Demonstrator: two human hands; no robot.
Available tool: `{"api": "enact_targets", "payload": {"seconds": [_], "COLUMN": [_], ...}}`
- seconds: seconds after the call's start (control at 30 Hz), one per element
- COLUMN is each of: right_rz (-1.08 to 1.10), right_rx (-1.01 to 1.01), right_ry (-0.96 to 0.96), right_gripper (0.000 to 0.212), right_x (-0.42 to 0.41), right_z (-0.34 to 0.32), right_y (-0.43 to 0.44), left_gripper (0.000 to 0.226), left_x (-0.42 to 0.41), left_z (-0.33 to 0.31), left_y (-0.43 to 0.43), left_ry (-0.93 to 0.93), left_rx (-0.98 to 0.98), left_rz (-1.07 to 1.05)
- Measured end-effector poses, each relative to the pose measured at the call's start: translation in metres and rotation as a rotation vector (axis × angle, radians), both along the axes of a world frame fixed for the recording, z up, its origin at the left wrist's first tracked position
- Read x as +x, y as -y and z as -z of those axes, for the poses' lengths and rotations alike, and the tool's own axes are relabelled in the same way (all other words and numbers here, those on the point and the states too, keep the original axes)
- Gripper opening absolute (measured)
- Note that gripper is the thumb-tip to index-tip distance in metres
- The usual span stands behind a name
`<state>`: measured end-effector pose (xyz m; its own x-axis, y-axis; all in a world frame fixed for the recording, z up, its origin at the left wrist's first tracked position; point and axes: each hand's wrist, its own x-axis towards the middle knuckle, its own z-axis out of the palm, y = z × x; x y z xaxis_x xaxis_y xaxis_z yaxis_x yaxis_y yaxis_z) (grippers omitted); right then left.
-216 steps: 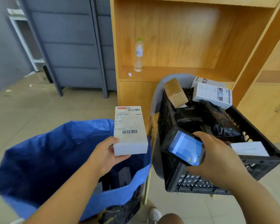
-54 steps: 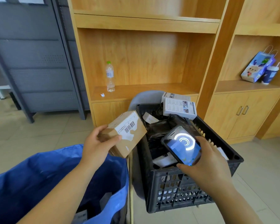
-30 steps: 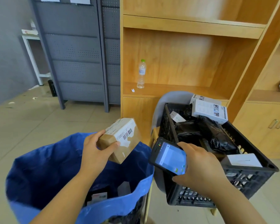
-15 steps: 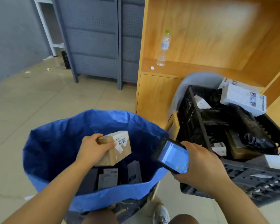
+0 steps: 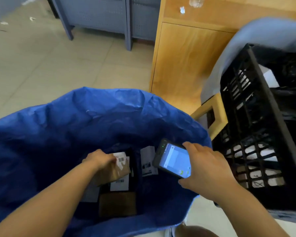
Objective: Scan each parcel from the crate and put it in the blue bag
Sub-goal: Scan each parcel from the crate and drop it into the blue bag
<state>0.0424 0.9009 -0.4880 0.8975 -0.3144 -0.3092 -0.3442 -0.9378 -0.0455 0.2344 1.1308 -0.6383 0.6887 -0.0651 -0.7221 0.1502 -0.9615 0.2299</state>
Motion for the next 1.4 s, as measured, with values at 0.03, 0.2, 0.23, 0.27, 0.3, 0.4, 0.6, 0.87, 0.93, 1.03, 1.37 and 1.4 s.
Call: {"api": "enact_targets", "payload": {"seconds": [0.03,0.2,0.23,0.27,0.3,0.4,0.6,0.87,0.93,1.03,1.37,1.4], "right_rz": [-0.008,-0.031,-0.032,-0.032,-0.032,-0.031,-0.034,-0.025,-0.013,0.028,0.176,0.192], "right_rx": [-0.009,-0.029,-0.03,-0.03,-0.032,-0.044,-0.037,-0.04,-0.065,-0.09,-0.125,-0.131], "right_ry": [-0.017,-0.064,-0.067,-0.072,-0.08,-0.081,-0.085,-0.04,-0.029,-0.009,0.136,0.151], "right_gripper": [0.097,0.087,0.086,0.087,0.088,0.085,0.087,0.085,0.082,0.075,0.073,0.073], "right_x": [0.007,0.029,0.031,0.033,0.035,0.037,0.038,0.035,0.03,0.016,-0.078,-0.089], "right_z": [0.006,0.032,0.036,0.039,0.042,0.049,0.052,0.03,0.019,-0.002,-0.071,-0.078], "right_y": [0.002,0.015,0.017,0.02,0.023,0.03,0.037,0.026,0.022,0.018,0.011,0.011], "left_gripper": [0.056,0.068,0.068,0.068,0.068,0.061,0.05,0.039,0.038,0.027,0.032,0.03], "left_x": [0.003,0.003,0.001,0.0,-0.002,-0.009,-0.021,-0.024,-0.024,-0.024,-0.061,-0.067], "left_z": [0.011,0.068,0.081,0.094,0.105,0.132,0.16,0.117,0.096,0.06,-0.081,-0.095], "left_y": [0.005,0.035,0.042,0.05,0.058,0.08,0.092,0.076,0.07,0.063,0.055,0.057], "left_ry": [-0.043,-0.24,-0.273,-0.297,-0.322,-0.404,-0.314,-0.291,-0.253,-0.147,0.161,0.181], "left_rx": [-0.008,-0.062,-0.119,-0.17,-0.202,-0.263,-0.123,-0.015,-0.015,-0.046,-0.355,-0.396], "left_rz": [-0.031,-0.168,-0.236,-0.302,-0.36,-0.501,-0.219,0.176,0.232,0.328,0.399,0.39]}}
